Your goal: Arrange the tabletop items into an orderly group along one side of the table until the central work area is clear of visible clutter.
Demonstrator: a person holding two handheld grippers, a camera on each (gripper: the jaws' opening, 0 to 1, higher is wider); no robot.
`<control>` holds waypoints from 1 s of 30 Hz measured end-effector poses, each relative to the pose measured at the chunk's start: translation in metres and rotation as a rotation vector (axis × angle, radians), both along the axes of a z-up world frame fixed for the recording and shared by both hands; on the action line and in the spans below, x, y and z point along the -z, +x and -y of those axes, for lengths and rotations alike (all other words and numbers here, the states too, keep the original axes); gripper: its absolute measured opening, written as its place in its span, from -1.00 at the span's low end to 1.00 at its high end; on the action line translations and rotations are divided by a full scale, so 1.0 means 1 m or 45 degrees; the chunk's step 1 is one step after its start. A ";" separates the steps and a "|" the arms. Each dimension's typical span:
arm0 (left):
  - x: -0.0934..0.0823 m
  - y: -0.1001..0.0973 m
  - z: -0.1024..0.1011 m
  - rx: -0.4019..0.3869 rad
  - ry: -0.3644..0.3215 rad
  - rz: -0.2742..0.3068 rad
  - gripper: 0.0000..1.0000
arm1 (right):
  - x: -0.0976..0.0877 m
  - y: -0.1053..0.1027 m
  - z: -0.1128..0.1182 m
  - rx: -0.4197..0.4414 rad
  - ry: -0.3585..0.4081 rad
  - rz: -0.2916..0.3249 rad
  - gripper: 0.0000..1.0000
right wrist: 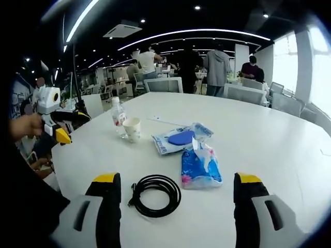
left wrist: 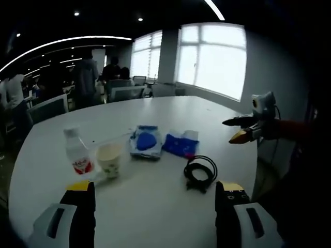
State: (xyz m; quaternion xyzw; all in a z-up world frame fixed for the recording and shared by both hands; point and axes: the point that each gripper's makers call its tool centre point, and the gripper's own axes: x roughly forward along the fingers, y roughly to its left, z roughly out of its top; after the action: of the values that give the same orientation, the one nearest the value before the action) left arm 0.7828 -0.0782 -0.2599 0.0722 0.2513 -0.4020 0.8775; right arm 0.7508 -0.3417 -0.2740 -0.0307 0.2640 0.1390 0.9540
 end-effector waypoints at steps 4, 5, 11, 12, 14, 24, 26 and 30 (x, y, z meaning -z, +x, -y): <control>0.008 -0.004 0.024 0.059 0.015 -0.011 0.79 | 0.008 0.002 0.001 0.008 0.017 -0.022 0.62; 0.009 -0.004 0.031 0.079 0.013 -0.012 0.79 | 0.011 0.003 0.001 0.008 0.020 -0.030 0.61; 0.018 0.003 0.058 0.109 -0.019 -0.052 0.68 | 0.026 0.004 -0.001 -0.006 0.024 -0.084 0.43; 0.020 0.004 0.062 0.114 -0.021 -0.059 0.65 | 0.029 0.004 -0.002 -0.005 0.025 -0.094 0.39; 0.025 0.007 0.069 0.118 -0.024 -0.071 0.49 | 0.035 0.004 0.000 0.011 0.020 -0.114 0.32; 0.052 0.005 0.106 0.223 -0.014 -0.151 0.14 | 0.065 0.001 -0.007 0.063 0.041 -0.200 0.03; 0.058 0.005 0.114 0.252 -0.001 -0.167 0.08 | 0.071 0.000 -0.010 0.057 0.051 -0.226 -0.01; 0.074 -0.002 0.132 0.341 0.070 -0.184 -0.01 | 0.084 -0.001 -0.016 0.052 0.065 -0.276 -0.15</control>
State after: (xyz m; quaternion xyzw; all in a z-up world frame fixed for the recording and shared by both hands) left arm 0.7811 -0.2102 -0.3340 0.0999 0.3130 -0.5124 0.7934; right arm 0.7503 -0.3260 -0.3578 0.0143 0.3626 0.1287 0.9229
